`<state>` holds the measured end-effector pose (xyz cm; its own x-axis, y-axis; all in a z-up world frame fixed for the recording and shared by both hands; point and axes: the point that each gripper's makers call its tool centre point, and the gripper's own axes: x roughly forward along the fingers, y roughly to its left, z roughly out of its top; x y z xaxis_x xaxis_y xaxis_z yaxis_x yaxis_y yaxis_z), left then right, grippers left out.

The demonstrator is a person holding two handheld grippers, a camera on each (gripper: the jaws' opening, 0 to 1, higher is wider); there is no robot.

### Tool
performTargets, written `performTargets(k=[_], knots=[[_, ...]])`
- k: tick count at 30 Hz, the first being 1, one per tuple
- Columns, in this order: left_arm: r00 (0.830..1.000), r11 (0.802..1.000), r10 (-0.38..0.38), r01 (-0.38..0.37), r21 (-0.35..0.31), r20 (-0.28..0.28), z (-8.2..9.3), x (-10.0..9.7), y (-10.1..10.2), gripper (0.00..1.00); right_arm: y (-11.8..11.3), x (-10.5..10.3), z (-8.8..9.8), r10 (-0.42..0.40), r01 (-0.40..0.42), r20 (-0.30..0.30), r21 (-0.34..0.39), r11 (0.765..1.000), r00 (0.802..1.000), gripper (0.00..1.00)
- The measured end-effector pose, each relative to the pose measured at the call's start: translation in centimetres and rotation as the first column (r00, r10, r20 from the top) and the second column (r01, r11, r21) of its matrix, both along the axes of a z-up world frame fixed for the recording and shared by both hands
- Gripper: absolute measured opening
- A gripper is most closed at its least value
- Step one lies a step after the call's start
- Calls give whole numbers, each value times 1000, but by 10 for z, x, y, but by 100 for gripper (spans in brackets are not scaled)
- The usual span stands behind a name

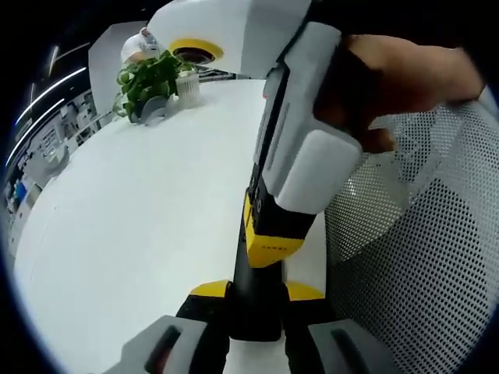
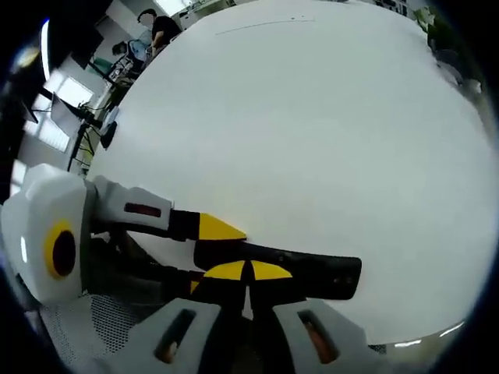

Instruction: Press the specified remote control buttons in sequence, fully releasing each button before pressing the next.

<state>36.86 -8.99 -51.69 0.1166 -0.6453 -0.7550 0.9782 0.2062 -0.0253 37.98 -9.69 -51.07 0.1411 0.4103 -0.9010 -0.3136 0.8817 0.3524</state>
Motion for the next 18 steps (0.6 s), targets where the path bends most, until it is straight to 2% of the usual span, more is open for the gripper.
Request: performTargets(k=[4, 14, 18], knots=[[1000, 1000, 0, 0, 1, -1, 0, 0, 0, 25, 1, 0, -3, 5, -5, -11, -2, 1000, 1000, 0], [1000, 1000, 5, -5, 7, -8, 0, 0, 0, 25, 1, -1, -3, 11, -10, 11, -19, 1000, 1000, 0], [999, 1000, 28, -28, 7, -21, 0, 0, -1, 25, 1, 1, -4, 11, -11, -15, -43, 999, 1000, 0]])
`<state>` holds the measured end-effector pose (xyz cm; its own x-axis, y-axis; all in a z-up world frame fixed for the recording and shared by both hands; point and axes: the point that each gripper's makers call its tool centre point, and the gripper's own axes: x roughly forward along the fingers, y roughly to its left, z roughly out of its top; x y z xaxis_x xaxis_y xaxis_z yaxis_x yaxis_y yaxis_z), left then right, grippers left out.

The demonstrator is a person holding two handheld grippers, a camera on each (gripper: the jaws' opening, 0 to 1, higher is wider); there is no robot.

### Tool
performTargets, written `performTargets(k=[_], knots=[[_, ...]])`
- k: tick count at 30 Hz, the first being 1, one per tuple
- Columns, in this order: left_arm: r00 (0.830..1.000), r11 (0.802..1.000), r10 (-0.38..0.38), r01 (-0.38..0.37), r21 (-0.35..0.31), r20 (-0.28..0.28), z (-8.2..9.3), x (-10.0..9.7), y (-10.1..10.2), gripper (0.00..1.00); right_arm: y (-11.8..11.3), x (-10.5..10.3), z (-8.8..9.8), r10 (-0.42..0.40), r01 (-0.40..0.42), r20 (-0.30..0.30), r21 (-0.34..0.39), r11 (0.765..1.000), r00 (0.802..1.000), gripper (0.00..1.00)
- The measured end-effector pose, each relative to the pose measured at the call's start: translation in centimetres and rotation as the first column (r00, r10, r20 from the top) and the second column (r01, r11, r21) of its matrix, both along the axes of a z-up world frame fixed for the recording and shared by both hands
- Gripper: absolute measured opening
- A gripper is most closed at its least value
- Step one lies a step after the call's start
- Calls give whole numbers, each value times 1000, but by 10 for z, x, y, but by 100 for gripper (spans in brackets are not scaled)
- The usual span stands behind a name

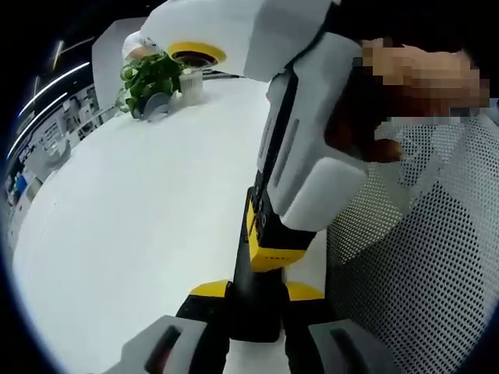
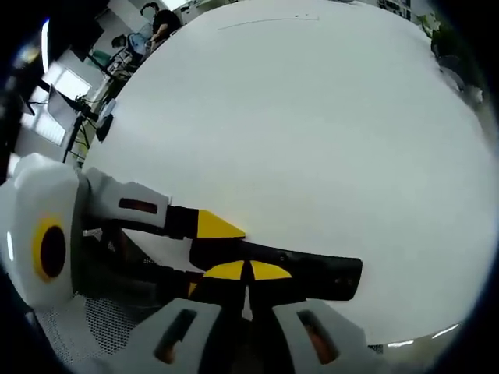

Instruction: Press the specified remote control buttons in sequence, fully releasing each button before pressing the next.

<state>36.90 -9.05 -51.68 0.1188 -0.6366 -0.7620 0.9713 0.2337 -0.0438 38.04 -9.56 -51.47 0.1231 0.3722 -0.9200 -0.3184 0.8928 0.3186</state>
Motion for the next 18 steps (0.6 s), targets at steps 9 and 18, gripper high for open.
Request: performTargets(k=[9, 18], knots=[[1000, 1000, 7, -7, -2, 7, 0, 0, 0, 25, 0, 0, -1, 1, -1, -41, -2, 1000, 999, 0], [999, 1000, -2, 2, -16, 37, 0, 1, -4, 25, 0, -1, -1, 14, -16, -44, -33, 999, 999, 0]])
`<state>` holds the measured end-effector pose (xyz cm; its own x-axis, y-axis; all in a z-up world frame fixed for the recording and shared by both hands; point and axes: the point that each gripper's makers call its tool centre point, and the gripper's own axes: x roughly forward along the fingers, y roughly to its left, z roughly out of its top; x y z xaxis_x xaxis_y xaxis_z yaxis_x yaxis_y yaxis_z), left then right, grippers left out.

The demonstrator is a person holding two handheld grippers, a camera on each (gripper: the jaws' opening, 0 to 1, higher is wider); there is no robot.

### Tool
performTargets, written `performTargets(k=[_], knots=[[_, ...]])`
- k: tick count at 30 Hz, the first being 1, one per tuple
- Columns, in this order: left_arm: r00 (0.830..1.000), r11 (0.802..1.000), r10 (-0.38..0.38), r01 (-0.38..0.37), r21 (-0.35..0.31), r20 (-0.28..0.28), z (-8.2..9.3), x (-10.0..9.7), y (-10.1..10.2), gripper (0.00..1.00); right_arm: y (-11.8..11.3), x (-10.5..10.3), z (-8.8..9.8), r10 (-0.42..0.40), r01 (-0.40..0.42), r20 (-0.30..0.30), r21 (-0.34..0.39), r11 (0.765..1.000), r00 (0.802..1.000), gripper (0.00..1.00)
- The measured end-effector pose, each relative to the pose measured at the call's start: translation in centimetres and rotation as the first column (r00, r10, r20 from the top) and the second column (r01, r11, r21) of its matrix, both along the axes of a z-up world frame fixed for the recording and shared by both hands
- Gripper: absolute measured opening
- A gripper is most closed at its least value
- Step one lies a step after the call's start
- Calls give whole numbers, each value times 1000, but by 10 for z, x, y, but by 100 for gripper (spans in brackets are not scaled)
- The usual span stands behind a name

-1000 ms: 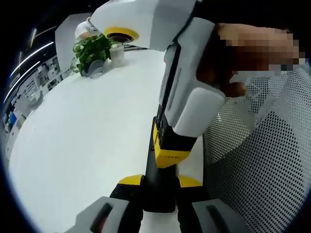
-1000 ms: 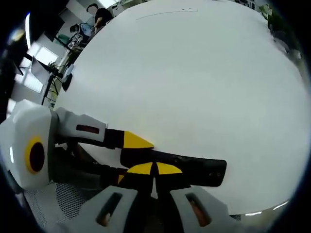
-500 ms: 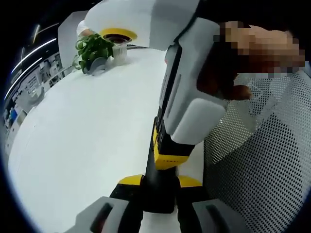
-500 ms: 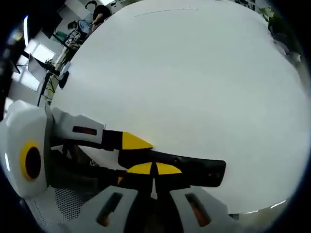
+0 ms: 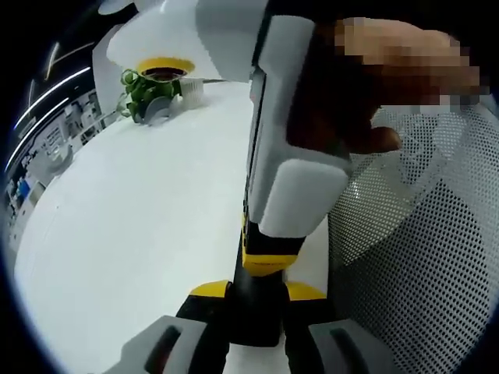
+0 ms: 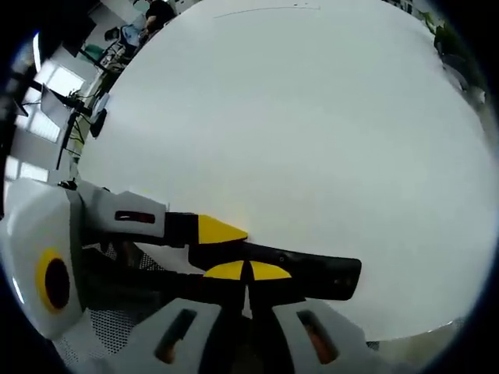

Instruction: Press the specified remote control buttons in sequence, fully releasing each button before pressing the next.

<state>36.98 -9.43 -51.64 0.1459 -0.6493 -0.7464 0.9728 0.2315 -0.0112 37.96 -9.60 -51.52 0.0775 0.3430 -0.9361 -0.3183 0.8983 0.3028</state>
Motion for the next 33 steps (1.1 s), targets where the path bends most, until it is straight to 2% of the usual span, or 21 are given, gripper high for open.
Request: performTargets(k=[6, 7, 17, 19, 23, 26, 28, 31, 33], knots=[[1000, 1000, -4, 4, -9, 4, 0, 1, 0, 25, 0, -1, 2, 7, -7, 41, -1, 1000, 999, 0], [1000, 1000, -6, 6, -12, 4, 0, 1, 0, 25, 0, -1, 1, -19, 18, 41, 7, 1000, 999, 0], [1000, 1000, -10, 10, -1, 3, -1, 0, 0, 24, -2, 1, 4, -34, 31, 42, 70, 997, 999, 0], [1000, 1000, -11, 11, 0, 4, 0, 0, 0, 25, -3, 6, 11, -43, 39, 58, 77, 996, 997, 0], [1000, 1000, -10, 10, 2, 3, 0, 0, 0, 25, -4, 19, 39, -76, 58, 117, 151, 987, 990, 0], [1000, 1000, -10, 10, 3, 3, 0, 0, 0, 25, -9, 32, 66, -104, 59, 210, 210, 976, 972, 0], [1000, 1000, -10, 10, 6, 2, 0, 0, 0, 25, -14, 40, 90, -133, 54, 286, 269, 962, 949, 0], [1000, 1000, -10, 10, 7, 2, 0, -1, 0, 25, -22, 45, 124, -168, 40, 384, 319, 947, 908, 0], [1000, 1000, -10, 10, 8, 1, 0, -1, 0, 25, -30, 47, 146, -190, 34, 450, 332, 943, 873, 0]])
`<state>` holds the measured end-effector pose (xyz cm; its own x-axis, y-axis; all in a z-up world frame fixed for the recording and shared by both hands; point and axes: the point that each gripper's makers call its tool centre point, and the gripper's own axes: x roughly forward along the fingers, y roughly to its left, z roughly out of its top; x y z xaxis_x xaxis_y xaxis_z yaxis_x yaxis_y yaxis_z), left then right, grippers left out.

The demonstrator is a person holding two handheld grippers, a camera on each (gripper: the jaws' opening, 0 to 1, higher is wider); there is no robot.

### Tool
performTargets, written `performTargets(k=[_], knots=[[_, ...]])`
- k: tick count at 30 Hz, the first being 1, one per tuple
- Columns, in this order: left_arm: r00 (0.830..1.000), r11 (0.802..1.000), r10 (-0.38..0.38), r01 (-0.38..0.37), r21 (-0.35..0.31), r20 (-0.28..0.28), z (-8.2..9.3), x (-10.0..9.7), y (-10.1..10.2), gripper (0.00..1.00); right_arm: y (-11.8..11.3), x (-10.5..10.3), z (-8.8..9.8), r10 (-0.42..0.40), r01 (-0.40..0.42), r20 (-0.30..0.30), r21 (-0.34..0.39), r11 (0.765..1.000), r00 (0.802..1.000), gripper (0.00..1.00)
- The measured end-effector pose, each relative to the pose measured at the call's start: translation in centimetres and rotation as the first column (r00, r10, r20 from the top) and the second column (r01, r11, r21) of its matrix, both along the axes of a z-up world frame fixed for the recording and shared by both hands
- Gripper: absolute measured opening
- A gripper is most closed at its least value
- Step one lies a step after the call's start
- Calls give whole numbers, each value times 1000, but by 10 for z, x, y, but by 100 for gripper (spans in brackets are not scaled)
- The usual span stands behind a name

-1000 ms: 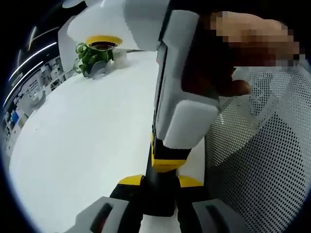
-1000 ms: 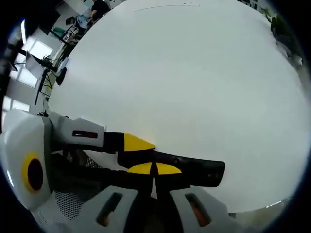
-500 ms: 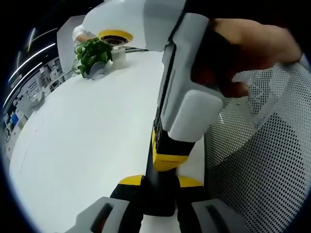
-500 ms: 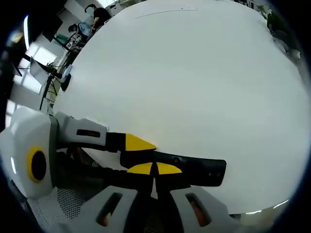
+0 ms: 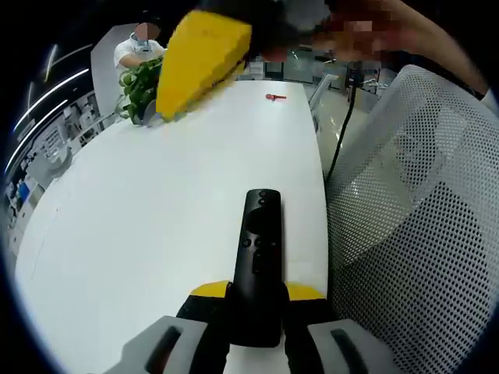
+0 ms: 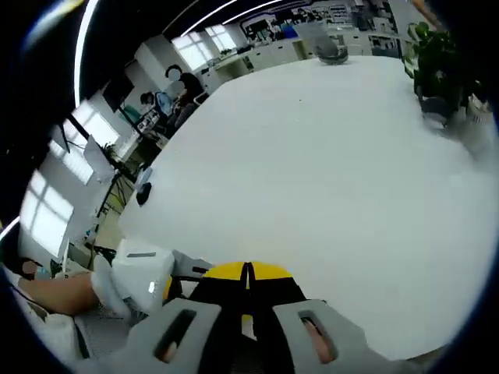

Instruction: Press the specified remote control buttons in sequence, fully releasing each button before pressing the next.

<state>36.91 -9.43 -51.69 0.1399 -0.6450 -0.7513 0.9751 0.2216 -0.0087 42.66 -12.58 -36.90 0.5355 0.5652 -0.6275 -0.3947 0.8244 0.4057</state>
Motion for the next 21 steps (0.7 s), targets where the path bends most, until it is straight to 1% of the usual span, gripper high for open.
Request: performTargets(k=[2, 3, 4, 5, 7, 9, 10, 12, 13, 14, 16, 18, 20, 21], knots=[[1000, 1000, 0, 0, 2, -1, 0, 0, 0, 25, -4, 1, 18, -14, 12, 62, 28, 1000, 998, 0], [1000, 1000, 0, 0, 2, -1, 0, 0, 0, 25, -9, 2, 30, -28, 24, 104, 39, 999, 994, 0], [1000, 1000, 0, 0, 3, -1, 0, 0, 0, 25, -12, 2, 37, -34, 29, 133, 40, 999, 991, 0], [1000, 1000, 0, 0, 3, -1, 0, 0, 0, 25, -17, 2, 46, -44, 39, 177, 35, 999, 983, 0], [1000, 1000, 0, 0, 3, -1, 0, 0, 0, 25, -28, 2, 56, -59, 59, 228, 8, 998, 972, 1], [1000, 1000, 0, 0, 4, -1, 0, 0, 0, 25, -36, -4, 59, -69, 69, 218, 7, 998, 973, 6], [1000, 1000, -1, 1, 5, -1, 0, 0, 0, 25, -39, -5, 62, -85, 84, 229, 18, 996, 970, 7], [1000, 1000, 0, 0, 6, -1, 0, 0, 0, 25, -47, -8, 74, -134, 120, 264, 70, 990, 955, 9], [1000, 1000, 0, 0, 6, -2, 0, 0, 0, 25, -49, -10, 77, -146, 128, 272, 83, 988, 951, 11], [1000, 1000, 0, 0, 6, -2, 0, 0, 0, 25, -54, -13, 82, -166, 144, 300, 92, 985, 939, 14], [1000, 1000, 1, -1, 6, -3, 0, 0, 0, 25, -62, -17, 87, -192, 176, 350, 78, 981, 917, 26], [1000, 1000, 1, -1, 5, -2, 0, 0, 0, 25, -68, -22, 87, -200, 194, 380, 56, 979, 903, 34], [1000, 1000, 1, -1, 5, -2, 0, 0, 0, 25, -80, -27, 81, -228, 245, 385, 6, 970, 894, 38], [1000, 1000, 1, -1, 5, -3, 0, 0, 0, 25, -87, -29, 78, -239, 268, 404, -18, 963, 883, 39]])
